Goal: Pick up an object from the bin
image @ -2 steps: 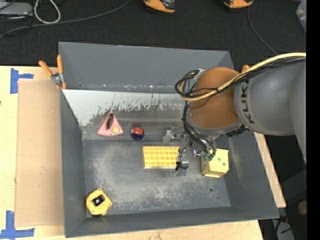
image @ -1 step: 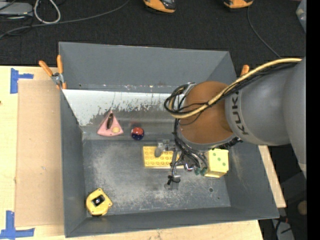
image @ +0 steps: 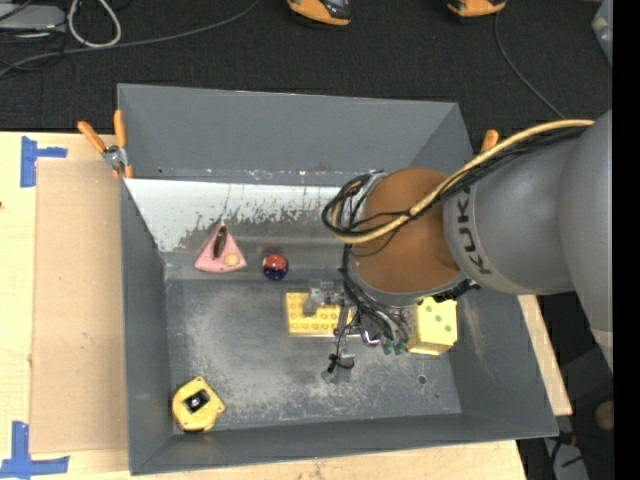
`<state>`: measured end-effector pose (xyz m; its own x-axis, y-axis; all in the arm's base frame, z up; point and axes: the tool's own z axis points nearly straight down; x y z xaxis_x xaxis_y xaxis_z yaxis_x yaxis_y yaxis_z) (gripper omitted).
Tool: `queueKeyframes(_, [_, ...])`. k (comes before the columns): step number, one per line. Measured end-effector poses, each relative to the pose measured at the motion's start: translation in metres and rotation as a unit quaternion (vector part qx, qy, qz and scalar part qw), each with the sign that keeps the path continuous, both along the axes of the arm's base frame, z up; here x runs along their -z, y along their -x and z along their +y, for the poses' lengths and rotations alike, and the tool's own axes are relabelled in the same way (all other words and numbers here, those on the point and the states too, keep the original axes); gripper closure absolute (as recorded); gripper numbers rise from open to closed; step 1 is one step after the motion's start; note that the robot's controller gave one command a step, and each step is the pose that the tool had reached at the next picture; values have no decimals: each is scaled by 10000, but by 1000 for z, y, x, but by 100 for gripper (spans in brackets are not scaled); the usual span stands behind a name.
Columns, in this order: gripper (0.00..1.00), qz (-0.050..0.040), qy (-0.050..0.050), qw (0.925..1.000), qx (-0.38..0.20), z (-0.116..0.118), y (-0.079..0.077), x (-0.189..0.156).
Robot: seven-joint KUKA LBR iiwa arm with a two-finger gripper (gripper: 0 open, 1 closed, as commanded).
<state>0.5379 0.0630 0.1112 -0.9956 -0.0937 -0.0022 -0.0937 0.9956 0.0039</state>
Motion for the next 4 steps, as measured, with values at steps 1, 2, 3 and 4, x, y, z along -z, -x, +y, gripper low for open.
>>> queueKeyframes(1, [0, 51, 10, 9999, 113, -23, 4, -35])
queueKeyframes(2, [0, -41, 5, 9999, 154, -21, -11, -51])
queueKeyframes(3, [0, 8, 11, 10000, -9, -11, -10, -18])
queueKeyframes(4, [0, -8, 6, 9938, -1111, -52, -19, -19])
